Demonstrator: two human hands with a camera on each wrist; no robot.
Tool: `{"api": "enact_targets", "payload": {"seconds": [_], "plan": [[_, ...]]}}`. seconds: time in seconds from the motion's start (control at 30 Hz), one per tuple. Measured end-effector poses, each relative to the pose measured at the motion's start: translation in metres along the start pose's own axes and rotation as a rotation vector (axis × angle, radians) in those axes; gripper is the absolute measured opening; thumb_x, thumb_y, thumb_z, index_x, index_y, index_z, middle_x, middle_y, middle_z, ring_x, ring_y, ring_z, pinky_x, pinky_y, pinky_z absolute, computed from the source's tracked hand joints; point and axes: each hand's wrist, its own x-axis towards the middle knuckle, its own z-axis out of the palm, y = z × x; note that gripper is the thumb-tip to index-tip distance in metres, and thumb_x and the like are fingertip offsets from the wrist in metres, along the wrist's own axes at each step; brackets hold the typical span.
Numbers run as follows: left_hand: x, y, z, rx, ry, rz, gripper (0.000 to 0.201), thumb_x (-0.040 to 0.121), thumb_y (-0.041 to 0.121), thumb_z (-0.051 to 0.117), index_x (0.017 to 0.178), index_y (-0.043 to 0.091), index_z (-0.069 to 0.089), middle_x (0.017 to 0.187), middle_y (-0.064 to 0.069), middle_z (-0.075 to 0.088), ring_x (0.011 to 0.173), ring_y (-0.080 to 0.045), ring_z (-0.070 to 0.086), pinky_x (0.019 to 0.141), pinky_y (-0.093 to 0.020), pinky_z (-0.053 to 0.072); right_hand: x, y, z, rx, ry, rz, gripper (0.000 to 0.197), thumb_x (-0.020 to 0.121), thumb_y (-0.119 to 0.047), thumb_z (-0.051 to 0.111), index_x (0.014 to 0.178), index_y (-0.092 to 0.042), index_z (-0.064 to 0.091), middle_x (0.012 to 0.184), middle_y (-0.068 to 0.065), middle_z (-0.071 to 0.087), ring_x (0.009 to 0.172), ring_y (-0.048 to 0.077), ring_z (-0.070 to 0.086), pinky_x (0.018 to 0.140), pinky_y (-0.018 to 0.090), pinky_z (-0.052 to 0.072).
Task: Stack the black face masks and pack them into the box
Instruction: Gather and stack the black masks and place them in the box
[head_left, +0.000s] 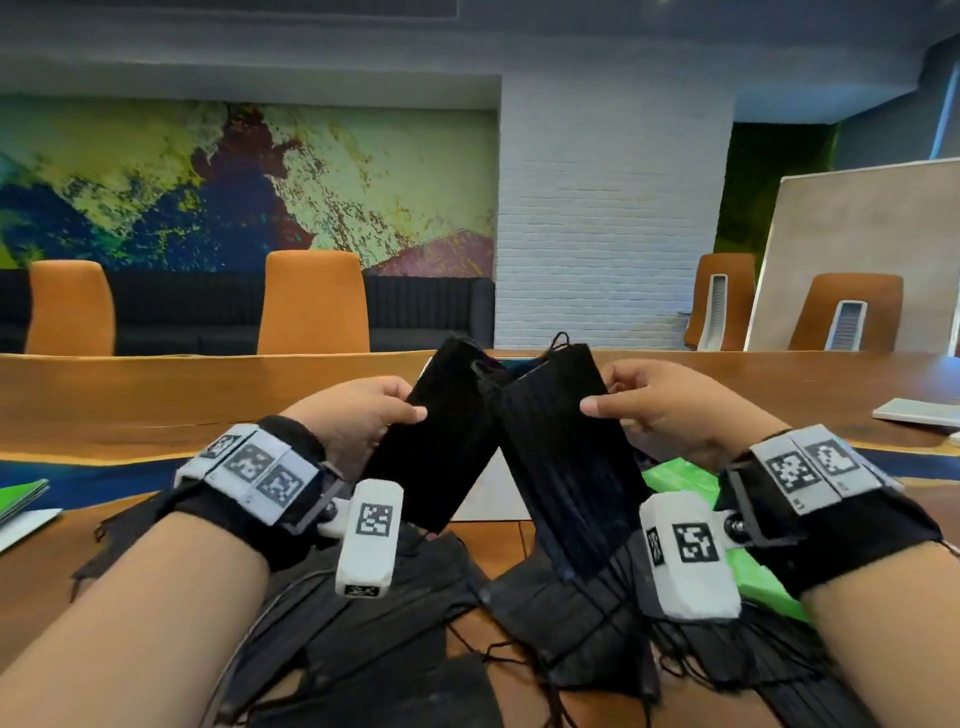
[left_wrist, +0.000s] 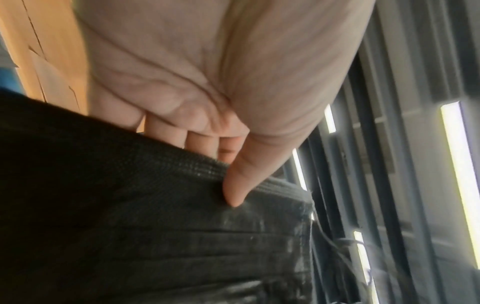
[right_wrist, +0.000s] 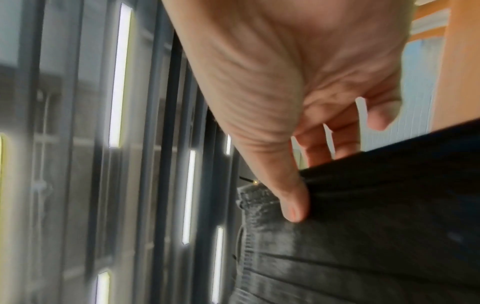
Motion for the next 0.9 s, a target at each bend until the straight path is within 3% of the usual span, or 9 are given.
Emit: {"api": "enact_targets", "payload": {"seconds": [0.03, 0.1, 0.13, 0.27, 0.37, 0.5, 0.77, 0.9], "plan": [[0.000, -0.003, -0.001, -0.063, 0.021, 0.038, 0.020, 0.095, 0.004, 0.048, 0.077, 0.012, 0.046, 0.065, -0.005, 0.049, 0.053, -0.014, 0.048, 0.052, -0.026, 0.038, 0.002, 0.000, 0.004, 0.134, 0.025, -0.035, 0.014, 0.084, -0.017, 0.071, 0.078, -0.012, 0.059, 0.065, -0.008, 0.062, 0.065, 0.011, 0.056, 0.066, 0.022, 0.041], [0.003, -0.012, -0.002, -0.208, 0.048, 0.083, 0.013, 0.097, 0.007, 0.045, 0.085, 0.012, 0.048, 0.076, -0.007, 0.054, 0.065, -0.016, 0.053, 0.060, -0.029, 0.044, 0.010, 0.006, 0.016, 0.317, 0.077, -0.080, 0.016, 0.076, -0.023, 0.075, 0.086, -0.014, 0.066, 0.085, 0.002, 0.069, 0.088, 0.022, 0.060, 0.081, 0.036, 0.040], [0.004, -0.018, -0.001, -0.287, 0.056, 0.092, 0.011, 0.098, 0.007, 0.043, 0.089, 0.011, 0.048, 0.082, -0.009, 0.057, 0.073, -0.019, 0.056, 0.065, -0.032, 0.048, 0.013, 0.007, 0.025, 0.386, 0.106, -0.094, 0.017, 0.070, -0.027, 0.075, 0.084, -0.019, 0.068, 0.087, 0.004, 0.068, 0.092, 0.026, 0.057, 0.081, 0.040, 0.037], [0.011, -0.043, 0.008, -0.568, 0.022, 0.142, 0.017, 0.099, 0.003, 0.037, 0.100, 0.009, 0.053, 0.100, -0.014, 0.065, 0.090, -0.025, 0.063, 0.078, -0.039, 0.051, 0.026, 0.014, 0.059, 0.573, 0.112, -0.098, 0.010, 0.067, -0.022, 0.073, 0.077, -0.020, 0.072, 0.081, 0.008, 0.063, 0.089, 0.029, 0.049, 0.075, 0.040, 0.035], [0.017, -0.061, 0.011, -0.686, 0.000, 0.162, 0.028, 0.098, -0.001, 0.034, 0.109, 0.012, 0.056, 0.102, -0.012, 0.068, 0.088, -0.022, 0.066, 0.072, -0.034, 0.056, 0.031, 0.020, 0.080, 0.557, 0.101, -0.071, 0.002, 0.074, -0.023, 0.072, 0.071, -0.023, 0.072, 0.080, 0.005, 0.066, 0.085, 0.026, 0.054, 0.070, 0.036, 0.040], [0.022, -0.075, 0.008, -0.804, -0.017, 0.166, 0.038, 0.098, -0.002, 0.030, 0.116, 0.017, 0.057, 0.102, -0.011, 0.070, 0.083, -0.020, 0.069, 0.072, -0.034, 0.058, 0.036, 0.024, 0.095, 0.585, 0.098, -0.030, 0.012, 0.089, -0.009, 0.062, 0.078, -0.015, 0.064, 0.086, 0.007, 0.069, 0.088, 0.023, 0.062, 0.090, 0.047, 0.046], [0.016, -0.080, 0.019, -0.882, -0.158, 0.157, 0.039, 0.099, 0.003, 0.028, 0.120, 0.016, 0.057, 0.110, -0.012, 0.068, 0.088, -0.021, 0.069, 0.071, -0.036, 0.059, 0.028, 0.036, 0.111, 0.637, 0.152, -0.077, 0.012, 0.086, -0.010, 0.064, 0.079, -0.020, 0.065, 0.085, 0.003, 0.071, 0.083, 0.022, 0.059, 0.065, 0.029, 0.041], [0.010, -0.082, 0.028, -0.826, -0.188, 0.090, 0.035, 0.099, 0.009, 0.034, 0.121, 0.019, 0.059, 0.110, -0.011, 0.069, 0.090, -0.022, 0.070, 0.069, -0.036, 0.059, 0.022, 0.047, 0.122, 0.604, 0.158, -0.043, 0.010, 0.086, -0.010, 0.065, 0.084, -0.019, 0.064, 0.088, 0.004, 0.072, 0.087, 0.026, 0.059, 0.065, 0.032, 0.041]]}}
